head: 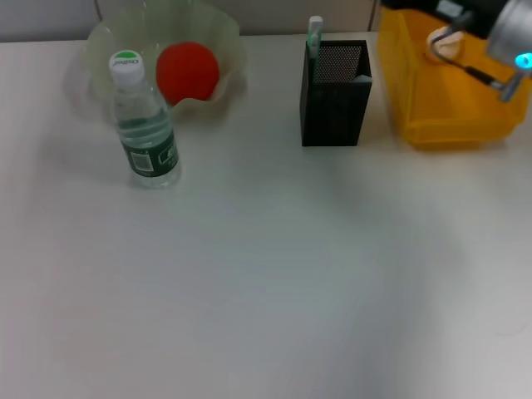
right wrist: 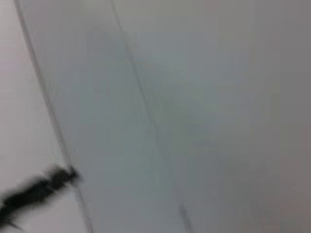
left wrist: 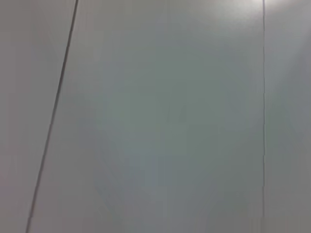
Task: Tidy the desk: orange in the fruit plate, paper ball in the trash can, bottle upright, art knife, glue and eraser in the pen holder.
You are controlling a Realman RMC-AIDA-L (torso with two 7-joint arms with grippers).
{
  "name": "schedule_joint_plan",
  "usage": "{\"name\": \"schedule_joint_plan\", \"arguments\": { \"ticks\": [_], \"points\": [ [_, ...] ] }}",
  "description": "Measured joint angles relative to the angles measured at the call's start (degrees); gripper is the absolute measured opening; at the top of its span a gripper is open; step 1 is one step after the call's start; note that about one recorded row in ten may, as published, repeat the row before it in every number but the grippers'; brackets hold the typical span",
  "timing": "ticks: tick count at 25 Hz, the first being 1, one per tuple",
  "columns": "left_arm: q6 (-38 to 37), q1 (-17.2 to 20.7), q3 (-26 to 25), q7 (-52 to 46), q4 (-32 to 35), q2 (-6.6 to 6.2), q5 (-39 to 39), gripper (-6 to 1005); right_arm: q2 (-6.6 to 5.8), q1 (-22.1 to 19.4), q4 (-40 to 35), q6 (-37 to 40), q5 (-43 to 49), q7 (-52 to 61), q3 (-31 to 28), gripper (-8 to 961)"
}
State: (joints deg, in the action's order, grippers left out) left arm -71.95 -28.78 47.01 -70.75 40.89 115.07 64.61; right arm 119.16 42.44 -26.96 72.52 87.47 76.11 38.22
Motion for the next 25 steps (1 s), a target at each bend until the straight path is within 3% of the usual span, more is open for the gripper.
{"name": "schedule_joint_plan", "arguments": {
  "ticks": [1,4,6,7,10,13,15,17,25],
  "points": [
    [-0.3,-0.1,0.0,-2.7,0.3,-0.88,1.2,614,-0.17,-1.7,-3.8,5.2,0.0,4.7,0.0,460],
    [-3.0,-0.5,0.0,-11.9,0.7,-4.11,5.5,614,-0.52,-3.0,-7.1,10.0,0.2,8.8,0.0,477],
    [-6.4,-0.6,0.0,-16.3,0.5,-5.78,8.0,614,-1.77,-3.8,-10.8,16.0,0.8,13.9,0.5,488],
    [-8.8,-0.7,0.0,-18.1,0.4,-6.57,9.2,614,-1.77,-3.8,-10.8,16.0,0.8,13.9,0.5,493],
    [-18.2,-0.5,-0.2,-21.5,0.1,-7.82,12.7,614,-4.08,-3.5,-12.2,19.2,1.7,17.9,4.9,510],
    [-26.1,0.3,-0.1,-22.7,-0.7,-7.49,14.5,612,-6.22,-2.6,-12.4,19.6,3.2,21.1,11.4,574],
    [-30.2,1.0,0.0,-22.5,-2.4,-6.49,15.3,611,-6.67,-2.0,-12.7,20.1,5.4,21.6,14.1,632],
    [-31.5,1.7,0.0,-22.2,-3.6,-5.5,17.5,610,-6.45,-1.7,-13.2,21.2,7.9,21.6,15.0,690],
    [-30.3,2.8,-0.4,-20.2,-5.7,-2.55,29.4,606,-5.14,-3.0,-14.1,24.8,11.9,21.9,15.4,689]
  ]
}}
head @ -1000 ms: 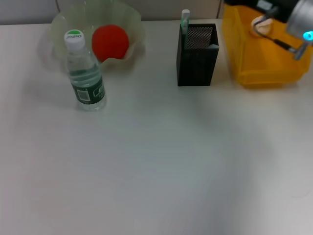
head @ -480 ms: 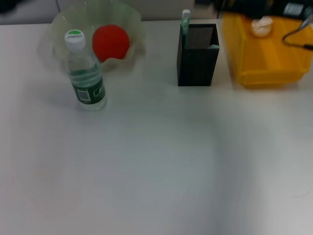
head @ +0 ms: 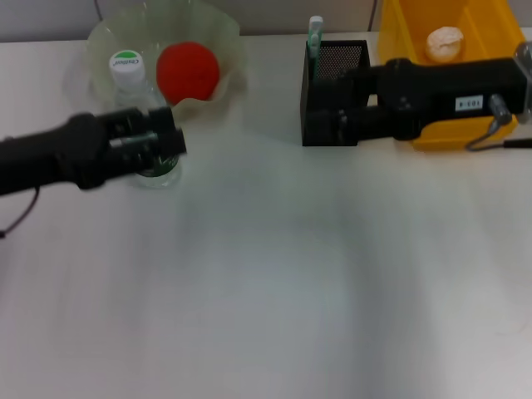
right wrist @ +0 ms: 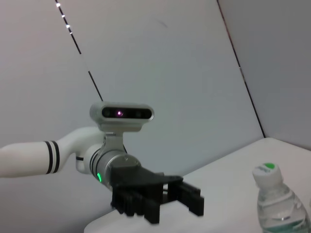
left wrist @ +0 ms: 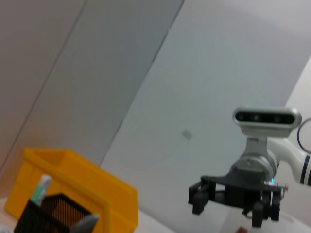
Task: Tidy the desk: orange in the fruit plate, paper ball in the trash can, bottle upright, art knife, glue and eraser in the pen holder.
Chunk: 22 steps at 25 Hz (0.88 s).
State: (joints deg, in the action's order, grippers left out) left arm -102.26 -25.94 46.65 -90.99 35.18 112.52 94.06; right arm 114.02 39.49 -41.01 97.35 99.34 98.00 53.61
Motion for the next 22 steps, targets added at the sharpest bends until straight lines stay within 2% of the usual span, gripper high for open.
{"name": "schedule_joint_plan", "arguments": {
  "ticks": [2,8,12,15,22],
  "points": [
    [0.1,0.2,0.2,1.0,0.1,0.49,1.6,605,0.25,-1.0,-0.1,0.1,0.1,0.0,0.0,689],
    [-0.5,-0.6,0.6,1.4,1.2,0.49,4.9,604,0.61,-3.1,-0.3,1.9,0.2,0.0,0.0,690],
    [-1.3,-2.6,1.2,1.0,1.9,-0.26,7.8,604,1.39,-4.0,-1.1,3.9,0.2,-0.2,-0.2,690],
    [-1.6,-3.2,1.2,1.0,1.9,-0.54,9.0,604,2.44,-4.8,-2.7,3.9,0.2,-0.2,-0.5,689],
    [-2.4,-3.3,0.9,1.4,1.9,-1.3,9.4,604,3.31,-5.2,-2.8,2.2,0.2,-0.2,-0.2,689]
  ]
}}
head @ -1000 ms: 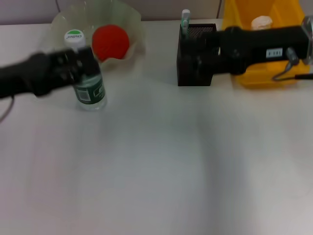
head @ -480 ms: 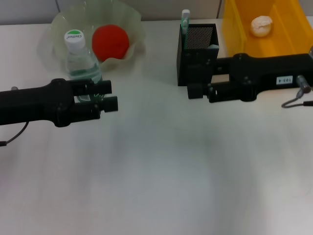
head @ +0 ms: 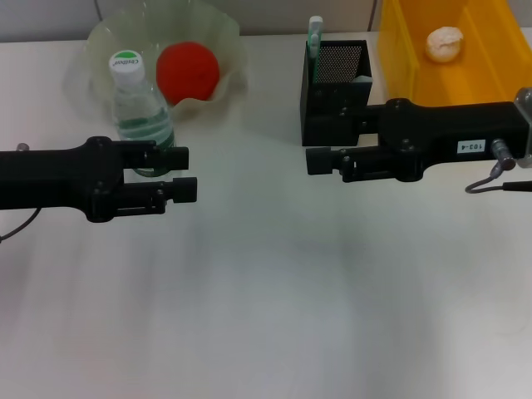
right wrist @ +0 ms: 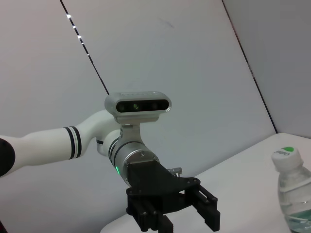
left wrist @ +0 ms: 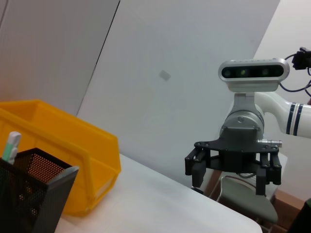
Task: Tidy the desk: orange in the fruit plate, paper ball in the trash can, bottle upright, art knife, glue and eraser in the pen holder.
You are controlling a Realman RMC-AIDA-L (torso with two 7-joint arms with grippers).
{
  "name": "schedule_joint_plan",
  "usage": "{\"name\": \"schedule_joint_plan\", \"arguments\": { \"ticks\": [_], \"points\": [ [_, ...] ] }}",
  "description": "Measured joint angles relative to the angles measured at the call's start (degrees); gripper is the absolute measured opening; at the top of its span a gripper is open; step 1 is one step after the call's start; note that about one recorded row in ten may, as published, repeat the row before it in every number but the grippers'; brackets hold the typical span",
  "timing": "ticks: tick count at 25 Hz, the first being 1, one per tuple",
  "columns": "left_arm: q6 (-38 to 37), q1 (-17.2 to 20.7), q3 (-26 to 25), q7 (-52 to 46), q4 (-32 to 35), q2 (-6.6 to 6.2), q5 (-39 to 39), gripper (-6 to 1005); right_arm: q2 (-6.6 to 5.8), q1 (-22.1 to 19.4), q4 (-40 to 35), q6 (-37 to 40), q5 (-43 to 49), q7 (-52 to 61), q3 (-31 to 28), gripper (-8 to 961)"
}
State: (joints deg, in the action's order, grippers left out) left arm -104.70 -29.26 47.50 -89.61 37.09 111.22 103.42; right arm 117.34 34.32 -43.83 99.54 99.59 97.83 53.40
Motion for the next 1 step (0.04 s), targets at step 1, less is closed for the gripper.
{"name": "schedule_joint_plan", "arguments": {
  "ticks": [1],
  "points": [
    [0.0,0.1,-0.2,0.0,0.0,-0.04,0.0,604,0.13,0.0,0.0,-0.1,0.0,0.0,0.1,689]
  ]
}}
